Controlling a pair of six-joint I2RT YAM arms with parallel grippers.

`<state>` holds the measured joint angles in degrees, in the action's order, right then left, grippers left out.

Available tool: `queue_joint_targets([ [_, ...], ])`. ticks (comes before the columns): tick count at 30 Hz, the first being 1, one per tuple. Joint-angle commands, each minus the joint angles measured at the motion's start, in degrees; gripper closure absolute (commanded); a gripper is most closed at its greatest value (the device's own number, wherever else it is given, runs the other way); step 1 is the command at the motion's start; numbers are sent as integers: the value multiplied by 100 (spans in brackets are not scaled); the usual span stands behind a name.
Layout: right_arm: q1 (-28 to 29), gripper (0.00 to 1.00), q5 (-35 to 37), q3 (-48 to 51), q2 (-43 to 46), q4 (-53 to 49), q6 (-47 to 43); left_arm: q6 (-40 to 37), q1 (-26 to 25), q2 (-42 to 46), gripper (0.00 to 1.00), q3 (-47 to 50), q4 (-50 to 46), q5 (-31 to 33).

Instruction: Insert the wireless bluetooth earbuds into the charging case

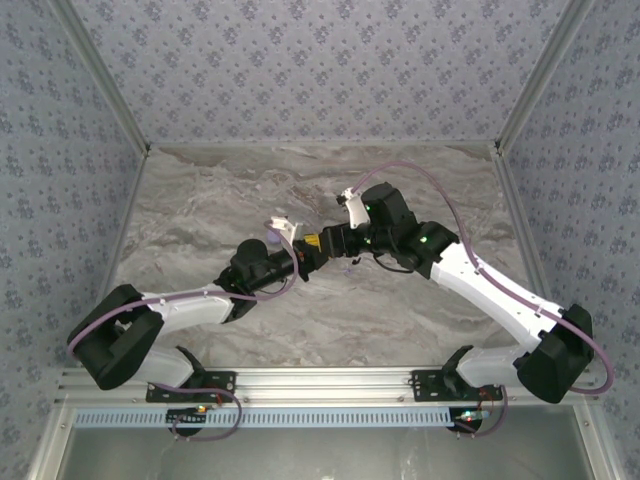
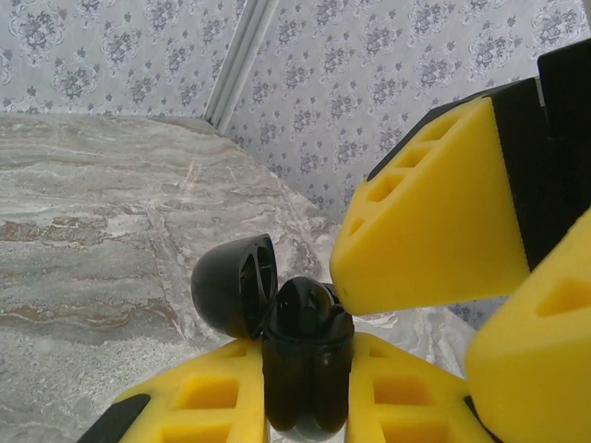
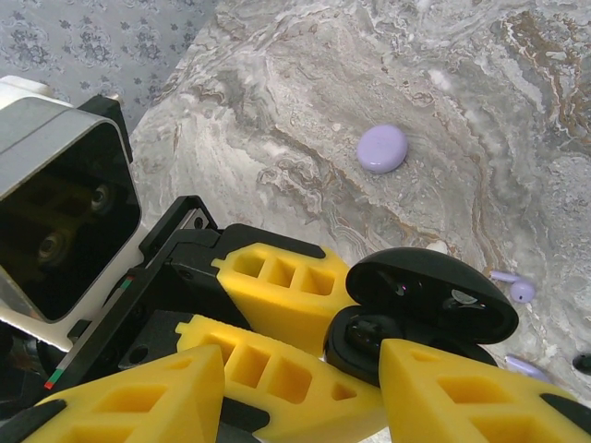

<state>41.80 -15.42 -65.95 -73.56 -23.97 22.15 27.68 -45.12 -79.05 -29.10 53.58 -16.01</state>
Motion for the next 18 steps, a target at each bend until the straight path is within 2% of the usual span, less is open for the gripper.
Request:
queue_joint_targets([
  [1, 58, 50, 247, -190, 96, -22, 91, -178, -29, 225, 88, -144, -165, 79],
  [6, 7, 49, 1203, -79, 472, -257, 208, -482, -26, 596, 87, -45, -659, 363],
  [11, -260, 49, 1972, 149, 695, -584, 724, -863, -23, 1155, 87, -14, -1449, 538],
  [14, -557, 49, 1900, 402, 755, -663, 891, -1034, -25, 1482, 87, 19, -1831, 620],
  [18, -966, 53, 1343, 604, 556, -749, 764, -1218, -31, 1869, 87, -77, -2454, 654],
])
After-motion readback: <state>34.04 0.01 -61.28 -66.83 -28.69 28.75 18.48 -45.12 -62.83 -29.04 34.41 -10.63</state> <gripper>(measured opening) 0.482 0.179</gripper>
